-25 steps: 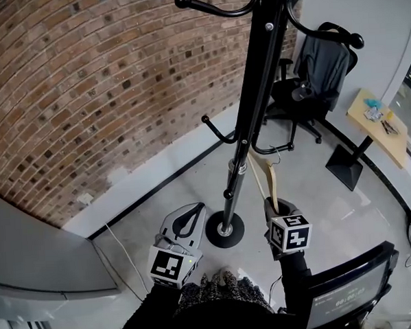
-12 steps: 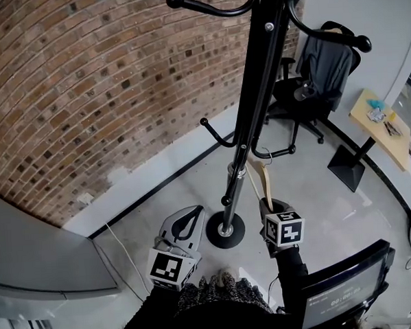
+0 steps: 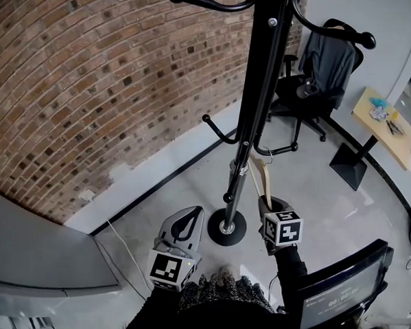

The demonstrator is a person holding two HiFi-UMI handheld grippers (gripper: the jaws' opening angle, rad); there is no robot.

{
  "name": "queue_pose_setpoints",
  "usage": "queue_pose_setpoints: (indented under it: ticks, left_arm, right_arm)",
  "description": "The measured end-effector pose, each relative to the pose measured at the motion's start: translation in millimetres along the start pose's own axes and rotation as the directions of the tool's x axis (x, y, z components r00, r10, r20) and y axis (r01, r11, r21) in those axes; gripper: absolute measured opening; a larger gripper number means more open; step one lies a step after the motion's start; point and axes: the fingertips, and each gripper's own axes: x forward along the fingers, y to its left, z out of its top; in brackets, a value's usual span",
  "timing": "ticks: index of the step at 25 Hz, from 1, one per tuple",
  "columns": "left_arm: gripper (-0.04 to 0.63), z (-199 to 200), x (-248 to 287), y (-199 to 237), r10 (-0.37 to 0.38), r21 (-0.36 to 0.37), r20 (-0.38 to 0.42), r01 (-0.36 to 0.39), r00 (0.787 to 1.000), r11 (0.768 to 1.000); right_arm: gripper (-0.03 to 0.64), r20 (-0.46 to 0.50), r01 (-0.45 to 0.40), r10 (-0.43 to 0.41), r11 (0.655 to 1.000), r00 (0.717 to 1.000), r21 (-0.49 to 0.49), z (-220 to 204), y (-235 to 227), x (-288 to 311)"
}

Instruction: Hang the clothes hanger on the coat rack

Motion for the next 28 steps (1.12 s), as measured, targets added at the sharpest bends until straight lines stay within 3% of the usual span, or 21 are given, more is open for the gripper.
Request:
queue_pose_setpoints:
  ticks: [4, 9, 12, 19, 28]
  left_arm:
    - [0.008, 3.1, -3.2, -2.4, -0.006, -0.004, 0.010, 0.006, 1.000, 1.000]
    - [0.008, 5.5, -10.7, -3.3, -0.002, 0.001, 0.017, 0.002, 1.000, 1.000]
    - [0.008, 7.5, -15.9, -4.4, 0.000, 0.004, 0.019, 0.000, 1.000, 1.000]
    - [0.008, 11.2, -30.5, -4.8, -0.008, 0.003, 0.036, 0.008, 0.999, 1.000]
    - [0.008, 11.8, -70.5, -19.1, -0.060, 0.005, 0.066, 0.060, 0.996, 0.998]
  right_arm:
    - [0.023, 0.043, 0.004, -0.002, 0.999, 0.999, -0.041, 3.7, 3.4, -0.8]
    - [0.135, 0.080, 0.018, -0.013, 0.997, 0.997, -0.069, 11.4, 8.0, -3.1]
    - [0.166, 0.103, 0.044, -0.034, 0.995, 0.994, -0.091, 16.0, 8.6, -10.5]
    - [0.167, 0.137, 0.079, -0.060, 0.988, 0.989, -0.133, 20.1, 12.9, -37.2]
    - [0.166, 0.201, 0.148, -0.130, 0.986, 0.971, -0.079, 5.5, 23.3, -105.3]
